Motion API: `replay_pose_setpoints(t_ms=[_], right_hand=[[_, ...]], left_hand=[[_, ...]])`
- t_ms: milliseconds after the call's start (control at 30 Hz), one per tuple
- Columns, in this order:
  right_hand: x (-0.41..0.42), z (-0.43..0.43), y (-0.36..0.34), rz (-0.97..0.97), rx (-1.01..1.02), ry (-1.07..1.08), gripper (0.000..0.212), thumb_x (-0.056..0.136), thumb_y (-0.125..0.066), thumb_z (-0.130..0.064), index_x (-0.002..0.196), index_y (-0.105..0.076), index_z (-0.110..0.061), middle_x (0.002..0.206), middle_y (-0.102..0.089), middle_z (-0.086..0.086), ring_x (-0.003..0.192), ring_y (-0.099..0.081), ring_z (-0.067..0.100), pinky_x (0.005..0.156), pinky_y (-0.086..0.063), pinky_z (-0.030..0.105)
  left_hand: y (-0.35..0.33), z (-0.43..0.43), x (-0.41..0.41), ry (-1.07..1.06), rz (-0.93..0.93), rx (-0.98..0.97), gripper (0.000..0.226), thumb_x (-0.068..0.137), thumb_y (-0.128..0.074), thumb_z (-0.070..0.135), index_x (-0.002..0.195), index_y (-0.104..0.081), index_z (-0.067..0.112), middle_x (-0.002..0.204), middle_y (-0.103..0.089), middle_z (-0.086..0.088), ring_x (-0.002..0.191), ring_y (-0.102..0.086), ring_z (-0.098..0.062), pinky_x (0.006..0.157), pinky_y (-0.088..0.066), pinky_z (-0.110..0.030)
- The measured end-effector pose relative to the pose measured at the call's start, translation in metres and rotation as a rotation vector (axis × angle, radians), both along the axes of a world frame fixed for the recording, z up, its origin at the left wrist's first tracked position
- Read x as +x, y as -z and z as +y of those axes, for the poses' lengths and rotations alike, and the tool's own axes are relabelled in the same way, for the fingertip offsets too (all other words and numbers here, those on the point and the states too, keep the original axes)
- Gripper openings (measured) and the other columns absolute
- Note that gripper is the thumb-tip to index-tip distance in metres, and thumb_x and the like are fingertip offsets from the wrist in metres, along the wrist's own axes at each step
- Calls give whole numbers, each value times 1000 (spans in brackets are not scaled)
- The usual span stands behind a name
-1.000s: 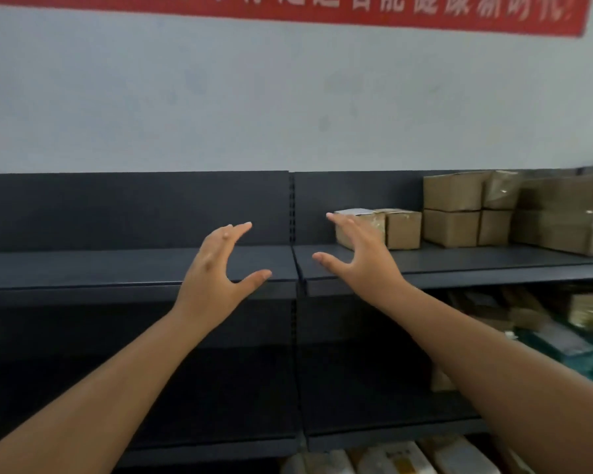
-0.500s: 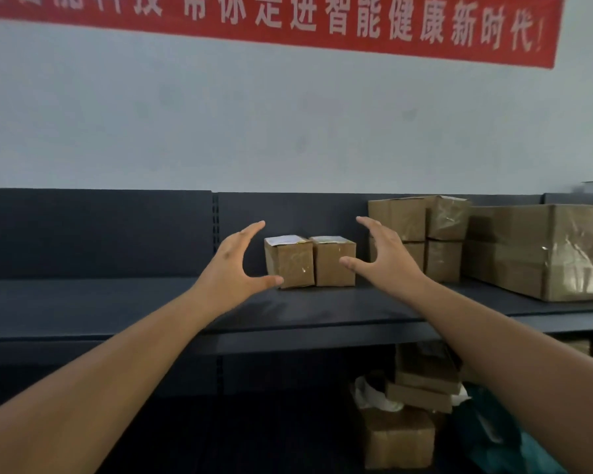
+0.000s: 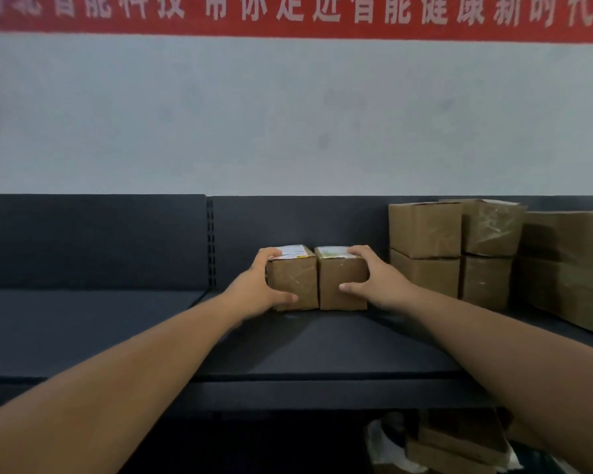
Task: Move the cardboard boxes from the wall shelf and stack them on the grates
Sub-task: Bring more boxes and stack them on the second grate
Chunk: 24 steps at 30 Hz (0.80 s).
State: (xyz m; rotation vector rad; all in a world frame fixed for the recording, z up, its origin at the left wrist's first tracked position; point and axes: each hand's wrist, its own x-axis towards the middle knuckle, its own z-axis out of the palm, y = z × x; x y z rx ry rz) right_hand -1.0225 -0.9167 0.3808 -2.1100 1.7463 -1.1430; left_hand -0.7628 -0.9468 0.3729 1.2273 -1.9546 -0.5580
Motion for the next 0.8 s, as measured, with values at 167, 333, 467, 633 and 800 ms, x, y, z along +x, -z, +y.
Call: replay_pose_setpoints(t_ms=[167,333,467,633,800], right_hand=[[10,1,1,-23,-66,-35,61,80,-76,-34,128,-39,-40,117,-56,-5,97,-57,12,71,-44,15],[34,19,-13,-54,-162,-58,59,82,-75,-33,127,-38,-43,119,-54,-4,97,-57,14,66,-46,16],[71,39,-27,-69,-215,-102,60,85,-73,-30,130,-35,-43,128,-52,1,105,-56,20,82,-53,31],[148,67,-40,-48,-265,-193,60,85,-72,-30,127,-34,-47,127,-53,5,103,-56,22,75,-51,28],[254,90,-45,-44,-300,-321,60,84,-73,-30,127,-35,-46,121,-53,3,97,-55,21,77,-45,29]], left_hand=[[1,3,4,-7,127,-37,72,78,-81,24,124,-33,51,116,-55,4,96,-58,-13,67,-54,-29],[-4,19,16,16,347,-98,69,81,-75,9,121,-37,50,122,-50,2,103,-56,-18,71,-60,-35],[-10,42,48,-20,447,-190,71,79,-77,8,119,-41,54,116,-51,14,102,-57,-15,78,-60,-41],[-9,93,124,-117,462,-332,71,78,-79,14,121,-41,56,113,-52,20,98,-56,-4,76,-56,-30],[-10,150,228,-258,420,-442,68,78,-81,19,121,-42,55,113,-51,27,94,-58,6,80,-57,-34]])
